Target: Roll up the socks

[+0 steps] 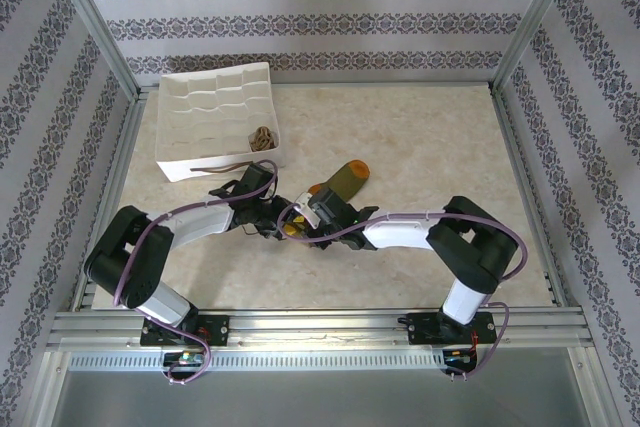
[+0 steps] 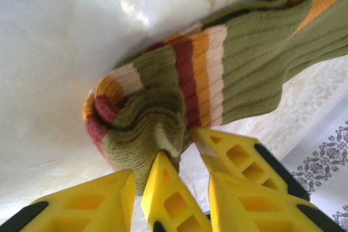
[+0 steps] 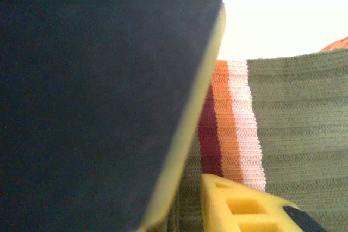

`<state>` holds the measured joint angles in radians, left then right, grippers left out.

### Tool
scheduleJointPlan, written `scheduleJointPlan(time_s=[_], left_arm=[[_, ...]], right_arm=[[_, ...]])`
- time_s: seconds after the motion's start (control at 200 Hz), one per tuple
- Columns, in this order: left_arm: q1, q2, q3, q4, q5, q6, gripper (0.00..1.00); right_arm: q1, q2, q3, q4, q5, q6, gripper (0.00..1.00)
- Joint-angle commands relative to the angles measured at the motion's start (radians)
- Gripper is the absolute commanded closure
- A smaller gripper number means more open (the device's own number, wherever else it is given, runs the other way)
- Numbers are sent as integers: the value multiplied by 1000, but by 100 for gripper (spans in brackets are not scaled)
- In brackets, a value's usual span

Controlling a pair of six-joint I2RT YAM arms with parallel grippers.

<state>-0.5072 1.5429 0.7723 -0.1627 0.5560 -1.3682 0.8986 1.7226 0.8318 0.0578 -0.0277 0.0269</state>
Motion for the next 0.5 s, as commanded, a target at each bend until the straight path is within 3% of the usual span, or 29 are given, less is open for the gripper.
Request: scheduleJointPlan(time_s=[0.0,0.135,0.495], left_arm=[[27,-81,22,-70,-23,35,57],[74,-124,-31,-107,-29,64,59],[88,6,-43,115,54,106,63]], right_arm=[[-5,41,6,-78,-10,3,71],[-9,45,-9,-79,-27,9,71],[-42,54,-14,-85,-98,35,69]])
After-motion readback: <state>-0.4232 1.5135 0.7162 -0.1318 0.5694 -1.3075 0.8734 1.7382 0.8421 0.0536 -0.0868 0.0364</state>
